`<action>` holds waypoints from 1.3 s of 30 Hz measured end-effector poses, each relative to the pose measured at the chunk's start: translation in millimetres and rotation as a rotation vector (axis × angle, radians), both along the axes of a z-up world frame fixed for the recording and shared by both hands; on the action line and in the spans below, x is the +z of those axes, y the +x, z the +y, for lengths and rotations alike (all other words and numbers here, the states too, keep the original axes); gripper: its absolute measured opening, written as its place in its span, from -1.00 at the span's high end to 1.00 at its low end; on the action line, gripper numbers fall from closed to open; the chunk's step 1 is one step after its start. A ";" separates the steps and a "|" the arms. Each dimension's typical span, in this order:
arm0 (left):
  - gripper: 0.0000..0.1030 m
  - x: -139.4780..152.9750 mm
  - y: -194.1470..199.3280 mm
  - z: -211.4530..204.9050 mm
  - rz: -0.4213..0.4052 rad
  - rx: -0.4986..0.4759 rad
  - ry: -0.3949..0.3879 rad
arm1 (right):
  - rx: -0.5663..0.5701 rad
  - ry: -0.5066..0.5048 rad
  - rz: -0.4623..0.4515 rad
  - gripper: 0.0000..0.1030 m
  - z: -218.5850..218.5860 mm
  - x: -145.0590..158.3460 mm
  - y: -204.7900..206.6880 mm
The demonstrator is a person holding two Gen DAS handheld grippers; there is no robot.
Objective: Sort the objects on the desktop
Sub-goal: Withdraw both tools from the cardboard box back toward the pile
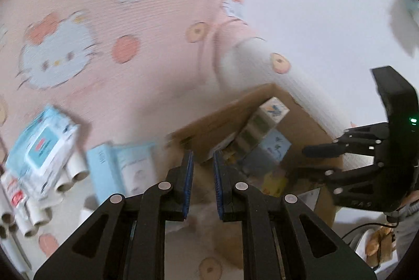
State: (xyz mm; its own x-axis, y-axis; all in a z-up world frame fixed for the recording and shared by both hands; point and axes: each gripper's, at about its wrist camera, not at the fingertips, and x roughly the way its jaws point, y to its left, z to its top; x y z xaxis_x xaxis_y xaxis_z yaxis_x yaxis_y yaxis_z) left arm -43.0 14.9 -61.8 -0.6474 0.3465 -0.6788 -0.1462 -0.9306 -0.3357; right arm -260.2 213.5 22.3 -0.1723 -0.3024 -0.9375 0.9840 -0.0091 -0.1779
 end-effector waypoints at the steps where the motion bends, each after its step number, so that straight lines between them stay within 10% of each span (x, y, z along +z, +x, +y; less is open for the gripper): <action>1: 0.70 1.4 4.7 -6.5 -0.002 0.015 -0.010 | 0.016 -0.017 0.007 0.47 -1.3 10.0 7.5; 8: 0.69 -23.9 27.2 -72.7 -0.047 0.163 -0.147 | 0.180 -0.095 0.011 0.47 -11.7 6.4 59.6; 19: 0.70 -53.8 50.6 -186.2 -0.103 0.450 0.034 | 0.313 -0.113 -0.047 0.47 -73.0 -13.4 126.6; 39: 0.51 -105.1 37.8 -255.9 -0.185 0.534 0.175 | 0.449 0.021 -0.161 0.47 -224.9 -73.4 203.4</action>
